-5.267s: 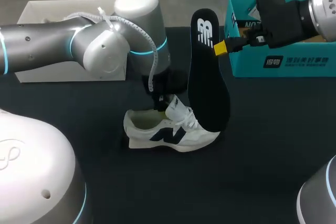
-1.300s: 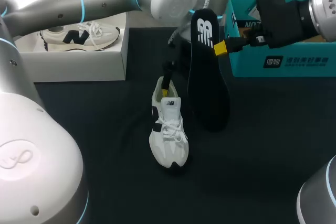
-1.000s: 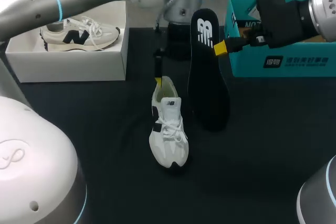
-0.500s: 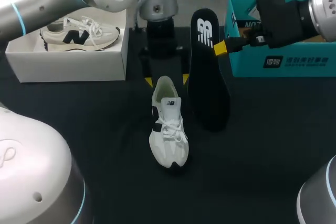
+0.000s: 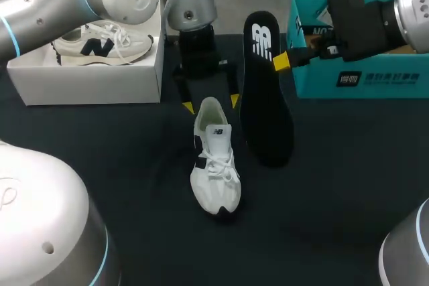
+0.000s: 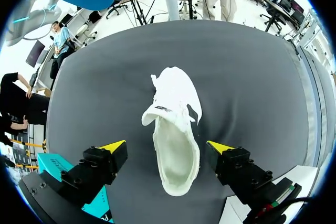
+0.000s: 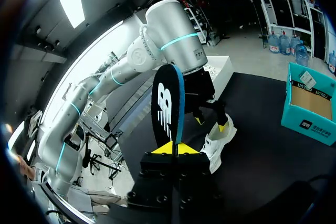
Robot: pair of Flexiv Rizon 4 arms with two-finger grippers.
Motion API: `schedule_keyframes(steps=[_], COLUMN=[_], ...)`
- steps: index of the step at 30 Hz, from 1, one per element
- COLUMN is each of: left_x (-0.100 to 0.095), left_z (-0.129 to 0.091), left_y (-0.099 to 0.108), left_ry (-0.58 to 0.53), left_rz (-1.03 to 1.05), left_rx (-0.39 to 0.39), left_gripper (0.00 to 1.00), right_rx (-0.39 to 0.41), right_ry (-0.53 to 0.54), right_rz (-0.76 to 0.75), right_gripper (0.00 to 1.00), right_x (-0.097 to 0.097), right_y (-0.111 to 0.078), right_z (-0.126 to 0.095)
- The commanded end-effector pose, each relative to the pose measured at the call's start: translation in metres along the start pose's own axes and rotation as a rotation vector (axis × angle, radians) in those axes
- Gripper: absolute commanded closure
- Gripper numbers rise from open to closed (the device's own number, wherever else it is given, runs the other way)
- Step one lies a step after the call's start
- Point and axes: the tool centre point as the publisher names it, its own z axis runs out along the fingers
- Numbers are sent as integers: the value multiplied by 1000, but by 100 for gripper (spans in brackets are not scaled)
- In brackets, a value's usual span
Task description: Take the shoe out of the shoebox, open the shoe tongue, remove and reinsert the insole, then place the shoe into the shoebox
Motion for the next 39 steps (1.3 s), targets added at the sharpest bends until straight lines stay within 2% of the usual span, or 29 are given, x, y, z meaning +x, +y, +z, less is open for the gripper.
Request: schedule_keyframes(steps=[1, 9, 21, 25, 37, 38, 39], left_x=[-5, -21, -21, -23, -42, -43, -45], left_z=[-12, -43, -94, -105, -141, -144, -146], left_y=[-10, -31, -57, -68, -90, -91, -93], left_ry=[-126, -365, -716, -804, -1048, -1057, -1068], left_rz=[-4, 0, 40, 77, 203, 216, 226], left_rx=[-13, -56, -147, -150, -233, -242, -248], left_gripper=[0, 0, 0, 0, 0, 0, 0], right_rx=[1, -80, -53, -72, -72, -105, -105], right_ry=[-1, 127, 291, 291, 291, 308, 319], right_rz=[2, 160, 342, 356, 356, 399, 409], right_gripper=[100, 100, 100, 100, 100, 100, 100], right_x=[0, -16, -39, -42, -42, -43, -44], right_y=[1, 15, 29, 30, 30, 29, 29], right_z=[2, -9, -25, -28, -28, -27, -27])
